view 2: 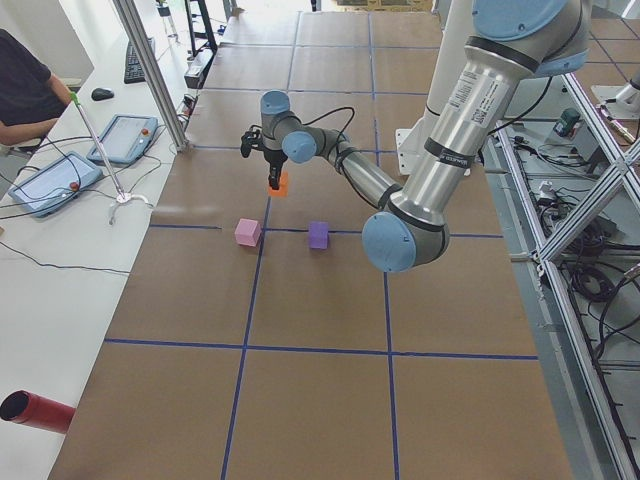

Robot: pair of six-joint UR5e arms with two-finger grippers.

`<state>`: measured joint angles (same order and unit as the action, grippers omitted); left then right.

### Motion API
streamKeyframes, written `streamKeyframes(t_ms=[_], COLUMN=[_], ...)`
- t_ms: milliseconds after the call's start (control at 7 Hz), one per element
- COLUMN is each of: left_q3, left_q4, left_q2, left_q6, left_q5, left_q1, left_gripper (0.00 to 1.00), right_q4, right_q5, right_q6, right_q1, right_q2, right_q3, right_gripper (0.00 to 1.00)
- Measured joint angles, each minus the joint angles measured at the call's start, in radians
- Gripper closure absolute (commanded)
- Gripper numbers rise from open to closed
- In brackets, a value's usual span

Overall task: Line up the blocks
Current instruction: 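Close the left gripper on the orange cube and lift it, then carry the orange cube with the left gripper to beside the pink cube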

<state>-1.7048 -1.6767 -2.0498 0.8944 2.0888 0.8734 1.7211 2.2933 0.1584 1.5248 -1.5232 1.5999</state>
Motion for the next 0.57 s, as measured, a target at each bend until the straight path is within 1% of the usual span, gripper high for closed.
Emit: streamKeyframes(t_ms=[286,571], left_q3=[-0.039,-0.044], left_q4=[0.064,0.073], left_q2=[0.001,0.016], left_q6=[-0.060,-0.156], left_q5=[0.000,0.001], left_q1=[0.024,0.067], left_gripper=[1.00,1.00], right_q4=[0.000,0.000], right_q5=[0.000,0.000], right_q6=[0.000,0.001], right_q1=[0.000,0.000], right_q2=[0.000,0.000], right_q3=[0.000,0.000], right_gripper=[0.00,0.00])
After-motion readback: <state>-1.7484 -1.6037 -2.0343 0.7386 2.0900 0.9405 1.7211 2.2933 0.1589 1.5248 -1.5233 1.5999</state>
